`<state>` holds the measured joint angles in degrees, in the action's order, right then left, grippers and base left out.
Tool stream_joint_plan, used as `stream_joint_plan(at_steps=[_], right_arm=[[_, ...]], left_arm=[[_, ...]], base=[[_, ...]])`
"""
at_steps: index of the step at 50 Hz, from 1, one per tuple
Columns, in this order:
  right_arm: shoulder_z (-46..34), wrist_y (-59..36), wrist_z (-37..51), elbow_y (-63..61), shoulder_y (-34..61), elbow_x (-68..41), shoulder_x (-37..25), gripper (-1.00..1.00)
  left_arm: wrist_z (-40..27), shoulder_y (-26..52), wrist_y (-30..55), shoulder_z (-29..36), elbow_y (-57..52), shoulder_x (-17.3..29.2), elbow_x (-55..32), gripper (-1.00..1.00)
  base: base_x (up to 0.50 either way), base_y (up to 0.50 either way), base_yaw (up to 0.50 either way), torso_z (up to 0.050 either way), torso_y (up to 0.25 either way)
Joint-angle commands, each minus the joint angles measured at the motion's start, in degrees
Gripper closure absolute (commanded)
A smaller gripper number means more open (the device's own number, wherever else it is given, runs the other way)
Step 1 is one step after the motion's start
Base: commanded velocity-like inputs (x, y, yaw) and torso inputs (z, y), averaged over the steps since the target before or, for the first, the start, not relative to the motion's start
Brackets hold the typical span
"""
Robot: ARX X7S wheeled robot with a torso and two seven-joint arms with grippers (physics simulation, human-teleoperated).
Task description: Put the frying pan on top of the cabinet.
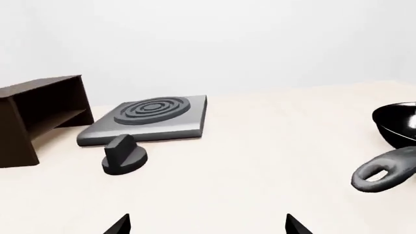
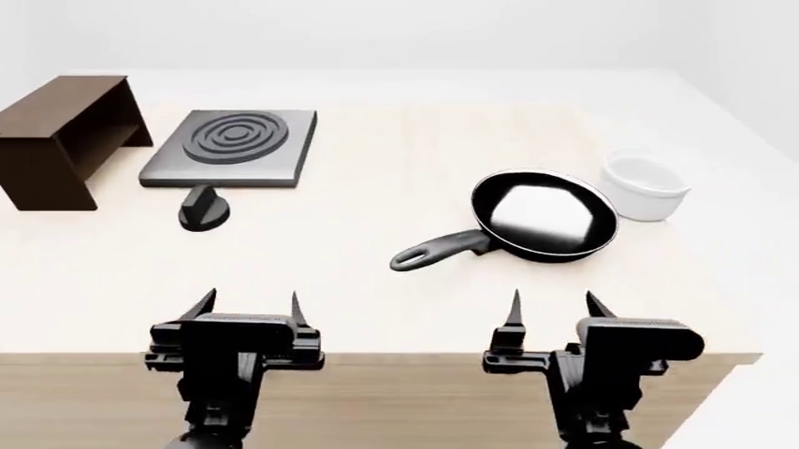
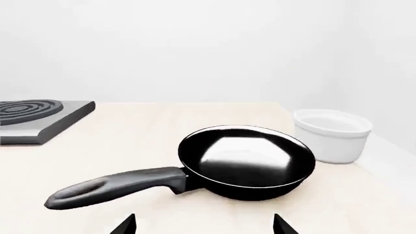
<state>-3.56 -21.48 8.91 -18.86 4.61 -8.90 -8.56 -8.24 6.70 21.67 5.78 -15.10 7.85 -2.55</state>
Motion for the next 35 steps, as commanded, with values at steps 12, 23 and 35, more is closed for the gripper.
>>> stream_joint_plan(at_steps=[12, 23, 35], right_arm=[[1.3, -10.5, 2.0, -11.8, 2.6, -2.3, -2.5, -1.00], [1.3, -9.7, 2.0, -10.3, 2.7, -3.2, -2.5, -1.00], [0.9, -9.3, 2.2, -9.7, 2.7, -3.6, -2.7, -1.00]], left_arm=[[-2.0, 4.2, 12.2, -0.9, -8.3, 2.3, 0.1, -1.00], [-2.5, 3.9, 11.1, -0.2, -7.0, 2.6, 0.3, -1.00], [-2.8, 3.8, 10.5, -0.1, -6.1, 2.9, 0.0, -1.00]], base=[[0.50, 0.00, 0.00, 0.000, 0.000], [0.50, 0.00, 0.00, 0.000, 0.000], [0.50, 0.00, 0.00, 0.000, 0.000]])
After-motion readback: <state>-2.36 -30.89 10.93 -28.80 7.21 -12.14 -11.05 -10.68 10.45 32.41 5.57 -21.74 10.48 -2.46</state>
